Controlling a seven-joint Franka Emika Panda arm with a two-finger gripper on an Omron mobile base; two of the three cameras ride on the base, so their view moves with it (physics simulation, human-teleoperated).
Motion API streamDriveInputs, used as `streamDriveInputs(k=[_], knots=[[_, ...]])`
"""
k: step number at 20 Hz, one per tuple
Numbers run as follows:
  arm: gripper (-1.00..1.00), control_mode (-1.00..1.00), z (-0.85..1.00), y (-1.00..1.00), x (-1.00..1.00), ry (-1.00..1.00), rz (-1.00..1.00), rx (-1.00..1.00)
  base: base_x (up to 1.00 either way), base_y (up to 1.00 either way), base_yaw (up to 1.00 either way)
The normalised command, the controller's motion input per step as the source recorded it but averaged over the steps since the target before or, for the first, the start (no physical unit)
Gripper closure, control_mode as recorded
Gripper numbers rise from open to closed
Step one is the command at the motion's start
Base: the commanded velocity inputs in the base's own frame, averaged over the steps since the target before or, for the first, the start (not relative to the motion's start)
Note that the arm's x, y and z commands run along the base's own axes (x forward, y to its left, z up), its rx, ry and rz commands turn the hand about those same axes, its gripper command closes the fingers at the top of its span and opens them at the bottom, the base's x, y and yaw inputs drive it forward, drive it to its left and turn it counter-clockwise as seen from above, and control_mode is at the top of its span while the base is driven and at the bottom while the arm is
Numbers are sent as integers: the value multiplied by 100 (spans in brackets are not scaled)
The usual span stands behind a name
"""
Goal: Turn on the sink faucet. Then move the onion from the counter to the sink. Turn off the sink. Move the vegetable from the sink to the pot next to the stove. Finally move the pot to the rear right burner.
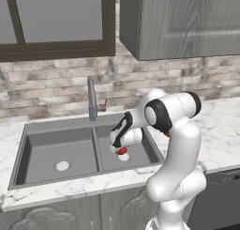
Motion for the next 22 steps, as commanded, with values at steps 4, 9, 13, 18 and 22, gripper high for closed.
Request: streamDriveInputs(k=[4, 9, 13, 18, 22], knots=[[-100, -100, -23, 7, 13, 0, 0, -2, 0, 0, 0], [-100, -100, -23, 7, 15, 0, 0, -1, 0, 0, 0], [-100, -100, -25, 7, 10, 0, 0, -2, 0, 0, 0], [-100, -100, -23, 2, 0, 0, 0, 0, 0, 0, 0], [-100, -100, -28, 2, 0, 0, 0, 0, 0, 0, 0]])
